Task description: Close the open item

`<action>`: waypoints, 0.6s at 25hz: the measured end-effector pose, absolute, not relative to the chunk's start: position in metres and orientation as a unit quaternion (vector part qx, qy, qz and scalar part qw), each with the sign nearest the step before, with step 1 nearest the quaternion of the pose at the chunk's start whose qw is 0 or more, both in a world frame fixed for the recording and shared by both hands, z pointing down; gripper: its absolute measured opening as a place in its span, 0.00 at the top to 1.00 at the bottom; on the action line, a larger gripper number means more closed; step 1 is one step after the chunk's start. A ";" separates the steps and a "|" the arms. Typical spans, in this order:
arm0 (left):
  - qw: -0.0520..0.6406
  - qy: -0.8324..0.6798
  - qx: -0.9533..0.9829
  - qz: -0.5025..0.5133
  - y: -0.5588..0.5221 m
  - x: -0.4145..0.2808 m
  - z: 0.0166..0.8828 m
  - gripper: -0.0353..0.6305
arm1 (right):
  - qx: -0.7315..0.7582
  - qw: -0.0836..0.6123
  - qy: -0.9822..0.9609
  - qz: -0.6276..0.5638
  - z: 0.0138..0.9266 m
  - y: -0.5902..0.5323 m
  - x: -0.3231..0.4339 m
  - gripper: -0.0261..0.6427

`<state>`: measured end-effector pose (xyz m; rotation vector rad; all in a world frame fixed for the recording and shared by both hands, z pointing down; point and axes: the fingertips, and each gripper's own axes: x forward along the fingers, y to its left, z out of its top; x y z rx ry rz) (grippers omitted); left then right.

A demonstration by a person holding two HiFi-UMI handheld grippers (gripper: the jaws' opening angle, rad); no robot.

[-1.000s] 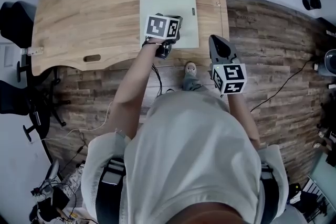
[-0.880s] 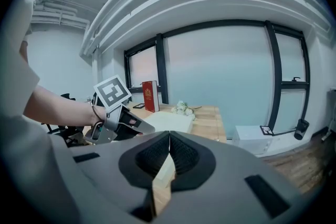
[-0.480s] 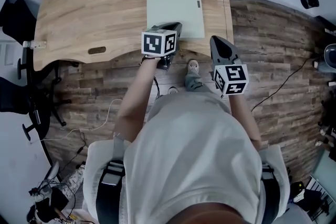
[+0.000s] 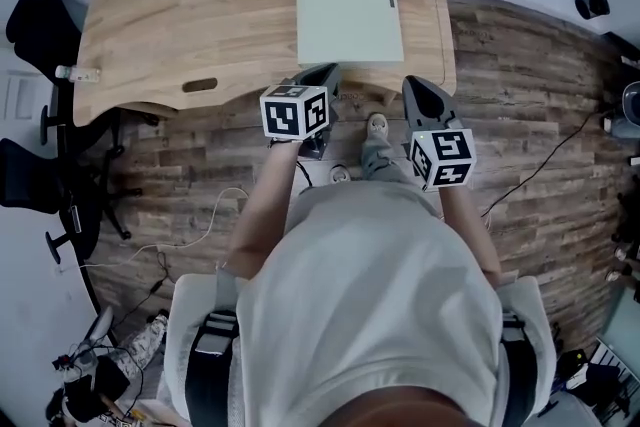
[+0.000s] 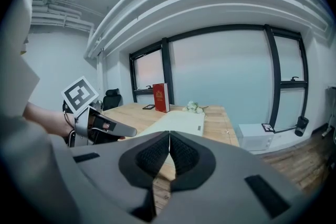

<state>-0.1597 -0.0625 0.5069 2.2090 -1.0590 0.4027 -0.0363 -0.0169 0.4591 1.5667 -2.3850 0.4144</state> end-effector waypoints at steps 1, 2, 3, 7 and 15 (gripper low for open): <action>0.325 -0.406 0.841 0.151 -0.057 -0.165 0.507 0.92 | 0.538 0.128 -0.821 0.143 0.459 -0.014 -0.039 0.93; 0.327 -0.409 0.839 0.149 -0.052 -0.169 0.508 0.92 | 0.537 0.127 -0.822 0.142 0.459 -0.011 -0.043 0.93; 0.328 -0.412 0.837 0.147 -0.047 -0.174 0.509 0.92 | 0.536 0.127 -0.823 0.142 0.459 -0.008 -0.046 0.93; 0.333 -0.427 0.830 0.136 -0.029 -0.193 0.513 0.92 | 0.535 0.124 -0.824 0.139 0.457 0.002 -0.055 0.93; 0.342 -0.427 0.829 0.118 0.007 -0.208 0.508 0.92 | 0.528 0.122 -0.828 0.144 0.455 0.025 -0.070 0.93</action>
